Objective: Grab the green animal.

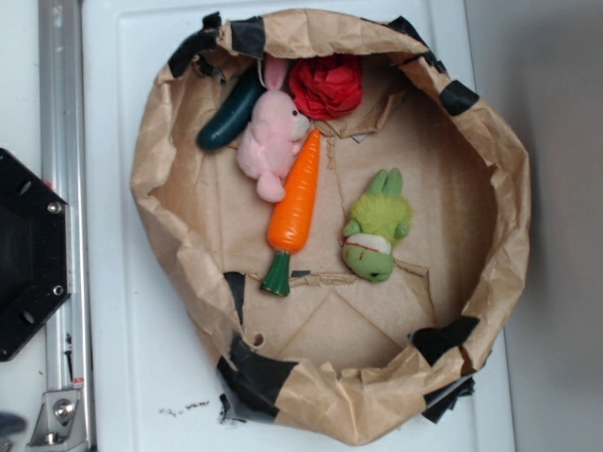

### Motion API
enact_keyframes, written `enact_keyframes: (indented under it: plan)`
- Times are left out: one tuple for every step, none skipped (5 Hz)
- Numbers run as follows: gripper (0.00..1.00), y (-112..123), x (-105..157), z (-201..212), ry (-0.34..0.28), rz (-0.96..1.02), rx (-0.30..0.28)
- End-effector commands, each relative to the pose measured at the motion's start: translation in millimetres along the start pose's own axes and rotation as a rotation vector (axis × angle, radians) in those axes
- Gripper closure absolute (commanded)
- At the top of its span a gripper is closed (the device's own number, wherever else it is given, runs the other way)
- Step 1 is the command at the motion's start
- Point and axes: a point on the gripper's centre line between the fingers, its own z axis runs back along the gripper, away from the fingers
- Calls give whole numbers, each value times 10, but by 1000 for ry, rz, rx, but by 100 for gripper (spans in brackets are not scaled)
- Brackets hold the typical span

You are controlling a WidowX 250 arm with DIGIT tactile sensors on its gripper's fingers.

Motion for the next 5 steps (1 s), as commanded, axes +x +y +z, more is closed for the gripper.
enact_keyframes:
  plan:
    - [0,0,0,0,0,0,0]
    - [0,273,399,-463,-216,35,-246]
    - [0,336,777,-702,-317,281,-294]
    - [0,468,1013,-1006,-379,508,-310]
    - [0,386,1220,-1305,-304,545,-224]
